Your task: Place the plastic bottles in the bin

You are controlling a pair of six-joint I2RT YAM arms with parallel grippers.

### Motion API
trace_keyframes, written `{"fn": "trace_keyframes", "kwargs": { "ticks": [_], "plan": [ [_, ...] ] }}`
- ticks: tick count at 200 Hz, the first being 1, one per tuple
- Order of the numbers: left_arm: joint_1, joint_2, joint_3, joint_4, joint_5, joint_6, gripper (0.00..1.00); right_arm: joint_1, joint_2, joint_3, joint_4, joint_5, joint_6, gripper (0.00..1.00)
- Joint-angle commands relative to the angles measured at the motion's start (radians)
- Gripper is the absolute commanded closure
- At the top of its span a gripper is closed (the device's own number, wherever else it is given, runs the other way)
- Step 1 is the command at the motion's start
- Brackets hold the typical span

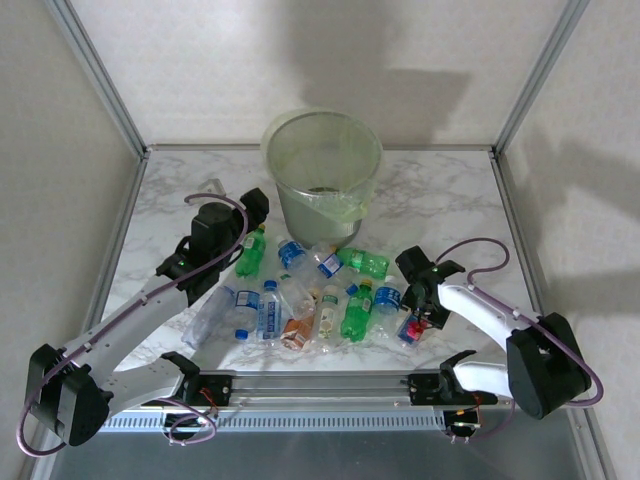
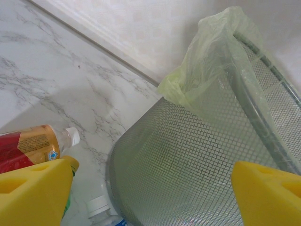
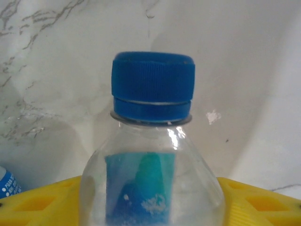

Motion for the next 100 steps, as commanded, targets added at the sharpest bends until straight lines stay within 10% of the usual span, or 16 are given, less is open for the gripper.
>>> {"fn": "trace_keyframes", "kwargs": {
  "ticks": [1,100],
  "plan": [
    [-0.001,-0.006,0.025,-0.018,-0.008,-0.010,0.13,-0.007,0.002,-0.015,0.006,0.027,-0.001,0.40],
    [0.005,-0.001,0.054,-0.032,-0.032,-0.009,0.13,-0.011,-0.081,0.500,-0.151,0.203,-0.117,0.47]
  ]
}}
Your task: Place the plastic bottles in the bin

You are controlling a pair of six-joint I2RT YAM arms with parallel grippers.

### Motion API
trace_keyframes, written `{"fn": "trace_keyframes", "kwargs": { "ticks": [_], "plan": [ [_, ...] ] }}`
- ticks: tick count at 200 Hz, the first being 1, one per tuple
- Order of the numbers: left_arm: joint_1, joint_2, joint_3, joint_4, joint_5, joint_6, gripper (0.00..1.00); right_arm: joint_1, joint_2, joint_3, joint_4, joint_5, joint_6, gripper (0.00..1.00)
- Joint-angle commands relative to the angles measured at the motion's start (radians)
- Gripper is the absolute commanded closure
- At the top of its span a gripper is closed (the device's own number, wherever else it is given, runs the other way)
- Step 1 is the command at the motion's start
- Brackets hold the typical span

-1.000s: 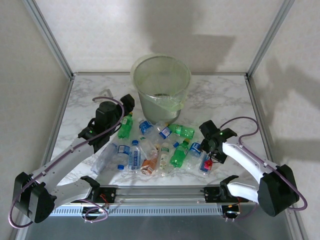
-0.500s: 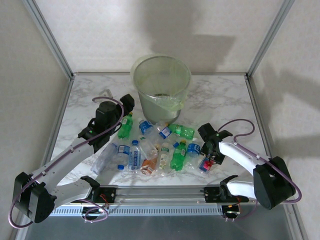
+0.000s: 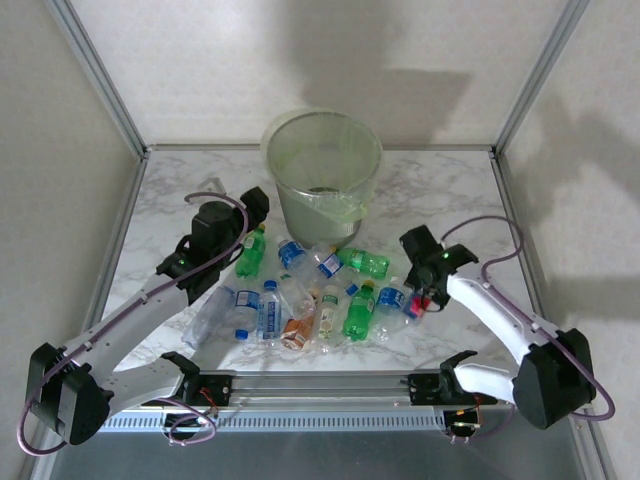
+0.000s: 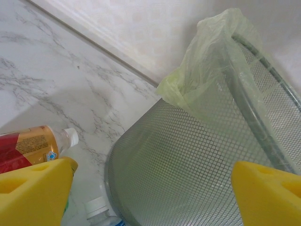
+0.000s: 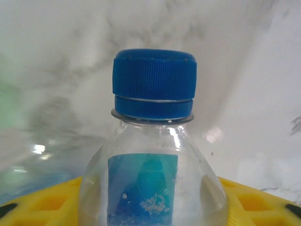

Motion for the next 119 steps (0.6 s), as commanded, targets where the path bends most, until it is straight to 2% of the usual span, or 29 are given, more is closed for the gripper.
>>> {"fn": "trace_keyframes", "kwargs": {
  "ticks": [1,28,63,119],
  "plan": [
    [0.005,-0.007,0.041,-0.027,-0.030,-0.005,0.13,-0.004,-0.021,0.237,-0.016,0.087,-0.092,0.47],
    [0.017,-0.024,0.057,-0.048,-0.047,0.001,0.13,-0.005,0.047,0.524,0.080,0.059,-0.212,0.47],
    [0.063,-0.035,0.093,-0.121,-0.064,0.025,0.11,-0.003,0.218,0.828,0.208,-0.079,-0.322,0.47],
    [0.209,-0.017,0.092,-0.276,-0.023,-0.034,0.09,0.025,0.437,1.012,0.364,-0.218,-0.380,0.46]
  ]
}}
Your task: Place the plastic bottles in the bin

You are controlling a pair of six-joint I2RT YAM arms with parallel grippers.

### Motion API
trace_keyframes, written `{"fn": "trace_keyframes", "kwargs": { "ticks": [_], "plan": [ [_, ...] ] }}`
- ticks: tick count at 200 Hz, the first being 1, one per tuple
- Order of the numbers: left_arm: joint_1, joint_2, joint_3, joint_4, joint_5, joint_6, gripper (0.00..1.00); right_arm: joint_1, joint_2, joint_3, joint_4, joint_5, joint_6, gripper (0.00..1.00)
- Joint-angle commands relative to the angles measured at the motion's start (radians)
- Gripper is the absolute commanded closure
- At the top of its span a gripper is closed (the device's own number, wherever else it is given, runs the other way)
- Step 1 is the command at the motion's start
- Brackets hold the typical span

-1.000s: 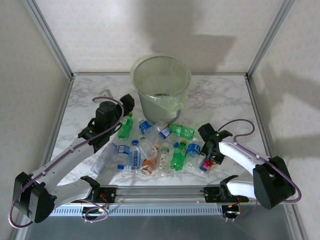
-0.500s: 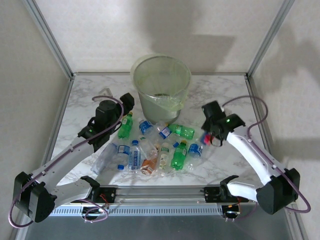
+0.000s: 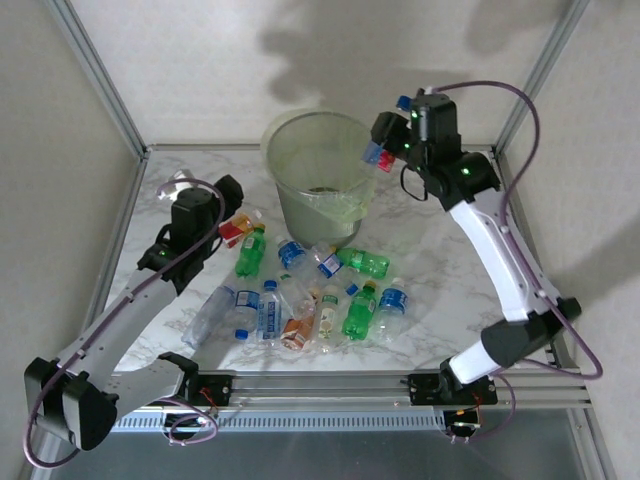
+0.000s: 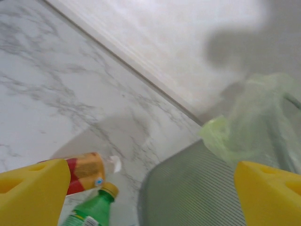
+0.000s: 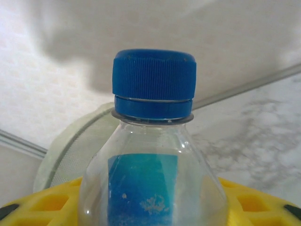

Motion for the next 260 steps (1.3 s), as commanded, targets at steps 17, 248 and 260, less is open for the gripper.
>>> {"fn": "trace_keyframes", "kwargs": {
  "ticks": [17,248,260],
  "plan": [
    [0.066,0.029,-0.001,-0.133,0.019,-0.015,0.09,0.027,0.118,0.089,0.089,-0.114,-0.068,0.46],
    [0.106,0.581,0.151,-0.049,0.100,0.542,0.00,0.175,-0.109,-0.182,0.058,0.037,0.010,0.12],
    [0.107,0.609,0.162,-0.053,0.086,0.551,0.00,0.175,-0.130,-0.208,0.058,0.044,0.014,0.12]
  ]
}}
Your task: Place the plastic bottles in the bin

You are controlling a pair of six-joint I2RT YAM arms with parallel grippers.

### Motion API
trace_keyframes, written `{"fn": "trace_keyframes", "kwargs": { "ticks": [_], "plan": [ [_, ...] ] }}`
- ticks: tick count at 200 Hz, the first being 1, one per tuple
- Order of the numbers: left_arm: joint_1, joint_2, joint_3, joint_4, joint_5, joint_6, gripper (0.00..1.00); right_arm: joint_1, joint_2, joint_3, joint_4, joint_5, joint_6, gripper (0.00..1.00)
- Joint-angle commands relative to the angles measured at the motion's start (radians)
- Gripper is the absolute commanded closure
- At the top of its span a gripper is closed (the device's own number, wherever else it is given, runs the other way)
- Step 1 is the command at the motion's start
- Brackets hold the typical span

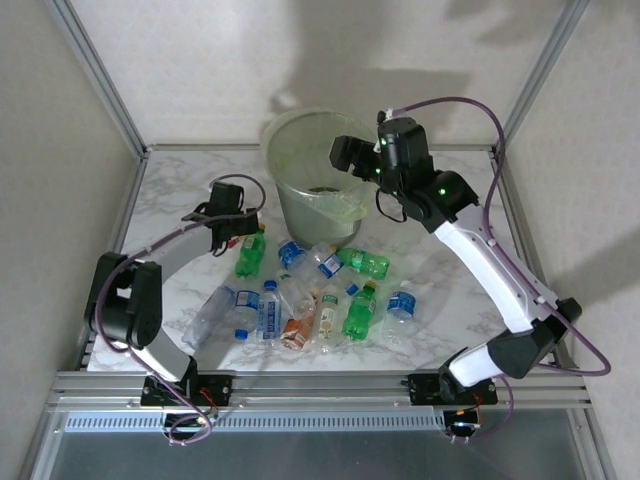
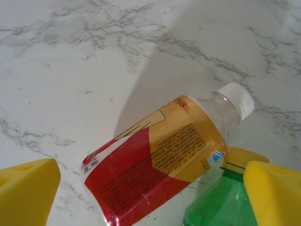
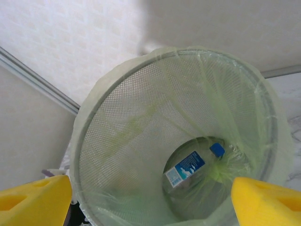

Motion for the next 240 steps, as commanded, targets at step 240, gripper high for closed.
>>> {"fn": "trace_keyframes", "kwargs": {
  "ticks": [240],
  "plan": [
    [0.107,0.233,0.119,0.039,0.104,-0.046,0.08,0.005,-0.118,-0.148,-0.017,0.076,0.079,0.06]
  ]
}}
